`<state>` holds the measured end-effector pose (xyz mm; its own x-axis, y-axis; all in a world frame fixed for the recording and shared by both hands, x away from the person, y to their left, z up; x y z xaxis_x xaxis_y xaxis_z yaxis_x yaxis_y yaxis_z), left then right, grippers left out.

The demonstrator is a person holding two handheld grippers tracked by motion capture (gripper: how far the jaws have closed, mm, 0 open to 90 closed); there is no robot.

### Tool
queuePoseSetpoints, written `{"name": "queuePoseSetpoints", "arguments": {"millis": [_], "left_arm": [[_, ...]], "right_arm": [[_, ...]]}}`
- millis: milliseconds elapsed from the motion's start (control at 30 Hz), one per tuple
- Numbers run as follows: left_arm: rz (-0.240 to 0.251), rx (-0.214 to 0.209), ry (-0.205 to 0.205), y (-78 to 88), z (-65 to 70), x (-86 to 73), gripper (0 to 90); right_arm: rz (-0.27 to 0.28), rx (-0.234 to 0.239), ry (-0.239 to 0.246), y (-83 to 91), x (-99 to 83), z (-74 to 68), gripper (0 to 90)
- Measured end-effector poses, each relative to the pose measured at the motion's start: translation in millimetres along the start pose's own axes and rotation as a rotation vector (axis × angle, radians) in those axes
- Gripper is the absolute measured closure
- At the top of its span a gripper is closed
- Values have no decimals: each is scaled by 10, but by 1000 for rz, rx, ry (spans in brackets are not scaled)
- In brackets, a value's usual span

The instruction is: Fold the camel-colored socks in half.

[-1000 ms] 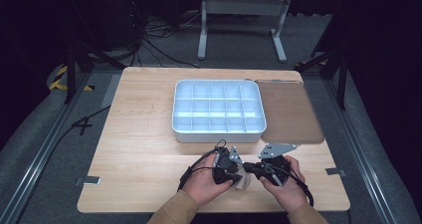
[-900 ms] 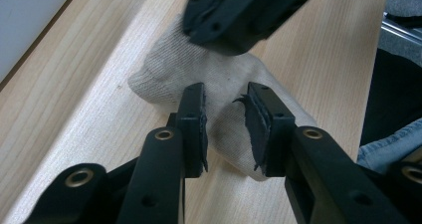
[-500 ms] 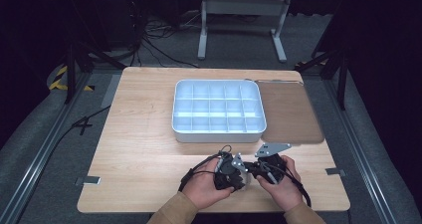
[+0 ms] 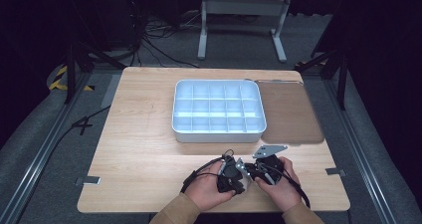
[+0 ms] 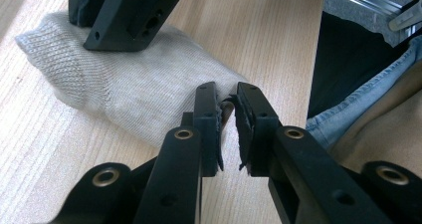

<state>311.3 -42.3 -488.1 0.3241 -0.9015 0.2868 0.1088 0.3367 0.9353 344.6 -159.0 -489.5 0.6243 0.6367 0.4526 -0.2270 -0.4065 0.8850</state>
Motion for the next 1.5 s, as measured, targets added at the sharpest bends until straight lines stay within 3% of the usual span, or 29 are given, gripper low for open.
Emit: {"name": "queuePoseSetpoints", "arguments": {"millis": [200, 333, 467, 800, 967, 1200, 1500], "left_arm": [[-4, -11, 12, -4, 3, -1, 807], [-5, -15, 1, -8, 5, -1, 806], [-7, -17, 7, -8, 7, -5, 805], [-9, -25, 12, -29, 10, -27, 807], [-12, -23, 21, -33, 10, -51, 818], [-12, -23, 23, -35, 23, -82, 802], [25, -3, 37, 148, -15, -149, 763]], "right_arm": [[6, 1, -26, 100, -6, -1, 628], [-32, 20, -56, 121, -40, 14, 542], [-71, 61, -84, 68, -63, 13, 512], [-95, 143, -121, -39, -82, 69, 473], [-85, 190, -132, -89, -77, 58, 524], [-104, 262, -158, -104, -65, 36, 684], [-120, 228, -117, -46, -25, -5, 773]]}}
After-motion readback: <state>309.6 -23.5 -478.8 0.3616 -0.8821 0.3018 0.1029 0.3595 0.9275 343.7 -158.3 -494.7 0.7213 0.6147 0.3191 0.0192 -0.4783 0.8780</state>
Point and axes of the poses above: each handheld gripper's, and its own axes: y roughly backward along the jaws, x roughly out of its top, z roughly to its right, the point moved 5 cm from there along -y, roughly forward along the jaws, and after that the axes turned 14 degrees about -z, right-handed, at the moved point
